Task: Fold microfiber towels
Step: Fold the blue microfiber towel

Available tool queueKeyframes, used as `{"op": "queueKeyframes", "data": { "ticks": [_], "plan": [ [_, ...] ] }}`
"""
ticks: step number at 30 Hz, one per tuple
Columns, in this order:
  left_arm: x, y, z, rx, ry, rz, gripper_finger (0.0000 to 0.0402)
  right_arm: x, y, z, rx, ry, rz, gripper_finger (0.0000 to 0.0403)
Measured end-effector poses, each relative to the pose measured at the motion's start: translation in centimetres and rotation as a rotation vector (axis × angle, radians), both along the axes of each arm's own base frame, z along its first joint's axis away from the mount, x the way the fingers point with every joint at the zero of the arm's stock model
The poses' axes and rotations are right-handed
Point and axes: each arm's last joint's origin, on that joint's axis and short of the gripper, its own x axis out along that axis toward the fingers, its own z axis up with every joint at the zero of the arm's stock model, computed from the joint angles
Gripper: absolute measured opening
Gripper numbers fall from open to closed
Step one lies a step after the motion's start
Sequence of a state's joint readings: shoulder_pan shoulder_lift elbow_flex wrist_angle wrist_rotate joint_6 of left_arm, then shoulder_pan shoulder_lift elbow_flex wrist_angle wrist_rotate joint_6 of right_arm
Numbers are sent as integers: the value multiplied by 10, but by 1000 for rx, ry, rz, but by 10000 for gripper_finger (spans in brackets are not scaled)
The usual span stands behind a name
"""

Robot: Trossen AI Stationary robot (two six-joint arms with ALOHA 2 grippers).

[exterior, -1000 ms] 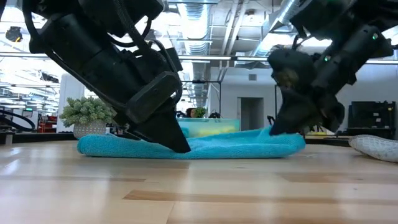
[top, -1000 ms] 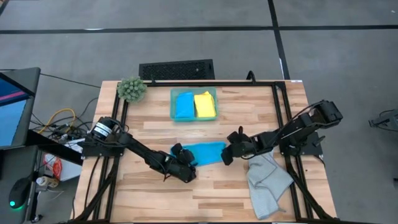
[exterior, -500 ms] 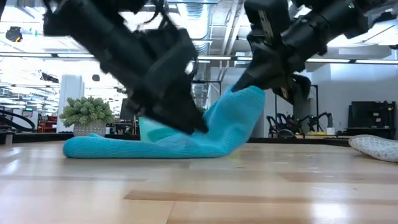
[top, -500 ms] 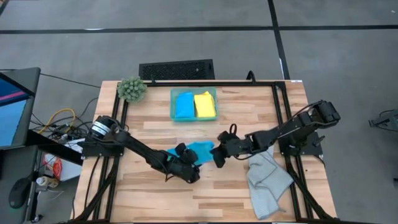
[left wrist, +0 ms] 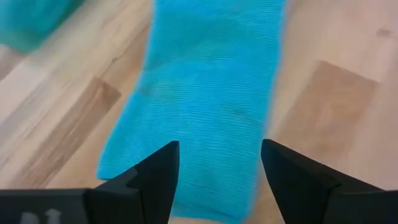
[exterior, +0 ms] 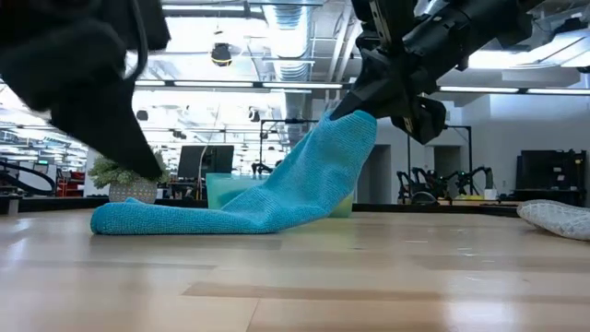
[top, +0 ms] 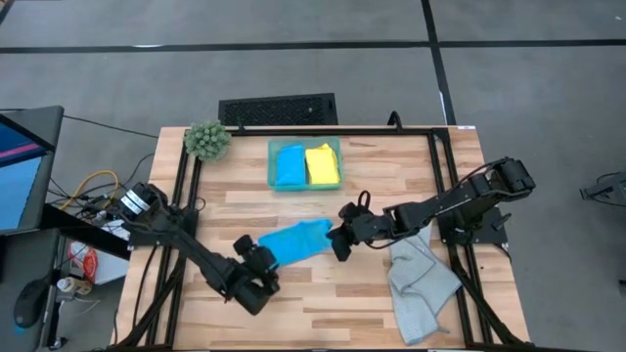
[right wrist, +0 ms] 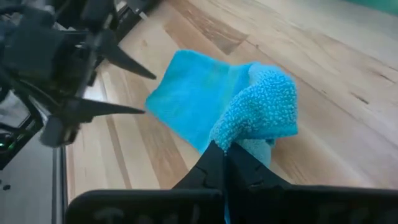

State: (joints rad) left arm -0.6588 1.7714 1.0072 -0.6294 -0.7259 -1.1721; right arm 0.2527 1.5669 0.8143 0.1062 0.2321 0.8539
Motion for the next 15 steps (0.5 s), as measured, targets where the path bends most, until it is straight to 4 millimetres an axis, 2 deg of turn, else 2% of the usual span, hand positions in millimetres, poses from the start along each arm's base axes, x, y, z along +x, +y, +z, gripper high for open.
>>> {"op": "queueKeyframes", "data": {
  "ticks": [3, 8, 15],
  "plan": [
    [-8, 8, -15, -5, -8, 44, 222, 0, 0, 0, 0, 2, -1, 12],
    [-10, 16, -36, -100, -37, 41, 222, 0, 0, 0, 9, -6, -5, 13],
    [2, 21, -39, -138, -113, 17, 222, 9, -4, -2, 36, -54, -8, 13]
  ]
}}
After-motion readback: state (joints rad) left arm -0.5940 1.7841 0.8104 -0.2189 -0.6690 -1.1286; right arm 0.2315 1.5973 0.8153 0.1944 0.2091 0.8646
